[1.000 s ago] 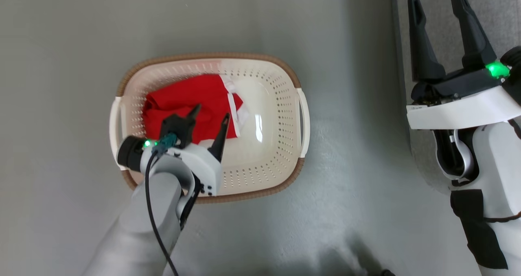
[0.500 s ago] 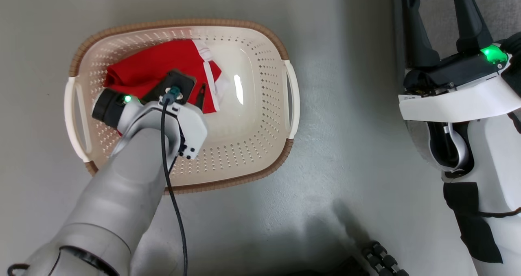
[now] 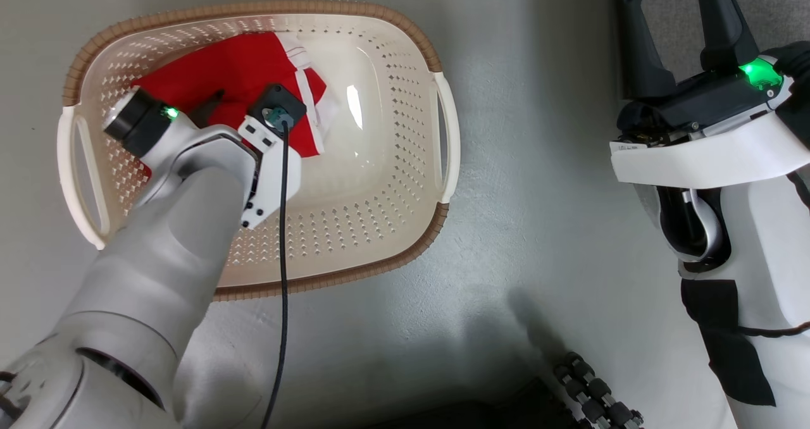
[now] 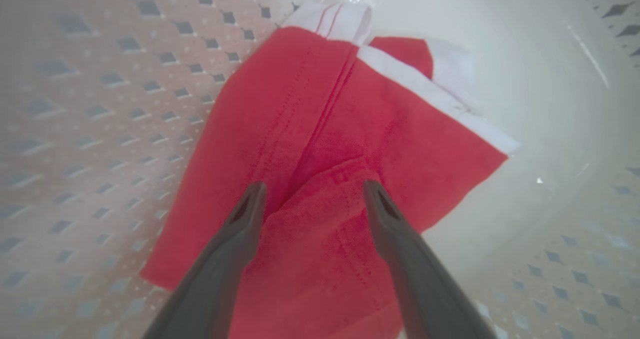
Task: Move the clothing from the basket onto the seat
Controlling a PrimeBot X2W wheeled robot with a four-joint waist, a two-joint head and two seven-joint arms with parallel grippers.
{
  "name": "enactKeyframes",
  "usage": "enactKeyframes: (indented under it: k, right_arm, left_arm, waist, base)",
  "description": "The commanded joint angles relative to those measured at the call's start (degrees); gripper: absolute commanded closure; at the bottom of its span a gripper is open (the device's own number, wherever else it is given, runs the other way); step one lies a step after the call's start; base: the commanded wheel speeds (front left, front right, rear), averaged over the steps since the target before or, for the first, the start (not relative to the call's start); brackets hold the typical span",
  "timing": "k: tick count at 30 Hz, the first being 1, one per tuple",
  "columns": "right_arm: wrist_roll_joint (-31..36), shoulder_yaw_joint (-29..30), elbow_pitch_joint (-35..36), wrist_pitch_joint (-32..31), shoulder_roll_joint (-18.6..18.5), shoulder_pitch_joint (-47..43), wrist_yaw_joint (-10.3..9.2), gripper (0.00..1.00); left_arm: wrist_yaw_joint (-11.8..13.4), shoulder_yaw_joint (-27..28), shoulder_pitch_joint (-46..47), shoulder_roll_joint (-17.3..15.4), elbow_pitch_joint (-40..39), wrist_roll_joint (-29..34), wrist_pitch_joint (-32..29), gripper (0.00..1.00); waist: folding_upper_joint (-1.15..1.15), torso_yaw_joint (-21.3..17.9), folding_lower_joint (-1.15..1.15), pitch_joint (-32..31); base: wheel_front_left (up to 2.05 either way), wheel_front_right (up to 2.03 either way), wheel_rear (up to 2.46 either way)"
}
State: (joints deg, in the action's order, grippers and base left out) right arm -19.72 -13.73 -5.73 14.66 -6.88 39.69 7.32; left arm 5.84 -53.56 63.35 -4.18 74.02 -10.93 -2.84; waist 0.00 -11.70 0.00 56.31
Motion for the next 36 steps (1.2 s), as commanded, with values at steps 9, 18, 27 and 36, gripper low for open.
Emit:
enactKeyframes:
  k: [9, 18, 27, 36]
  right_arm:
    - [-1.1, -0.7, 3.0, 0.3, 0.8, -1.5, 0.17, 0.0]
    - [-1.5, -1.0, 4.0, 0.3, 1.6, -1.5, 0.17, 0.0]
    - [-1.9, 0.3, 3.7, 0.3, 2.0, -0.7, 0.17, 0.0]
    - [-2.0, 1.0, 2.2, 0.3, 1.8, 0.2, 0.17, 0.0]
  left_arm:
    - [1.3, -2.5, 1.8, -2.6, -0.1, 2.3, -3.0, 0.0]
    - [0.7, -5.1, 2.5, -4.4, -0.1, 3.7, -5.4, 0.37]
    - [-1.0, -4.8, 2.5, -5.1, -0.1, 2.1, -4.1, 1.0]
    - [-3.1, -2.1, 1.0, -3.2, -0.1, -2.4, 3.3, 1.0]
  waist:
    - [0.0, -1.5, 0.0, 2.5]
    - [0.0, -2.8, 0.0, 3.8]
    - [0.0, -3.6, 0.0, 3.3]
    - [0.0, -3.0, 0.0, -1.8]
  base:
    - [0.0, 0.0, 0.0]
    - [0.0, 0.0, 0.0]
    - [0.0, 0.0, 0.0]
    - [0.0, 0.0, 0.0]
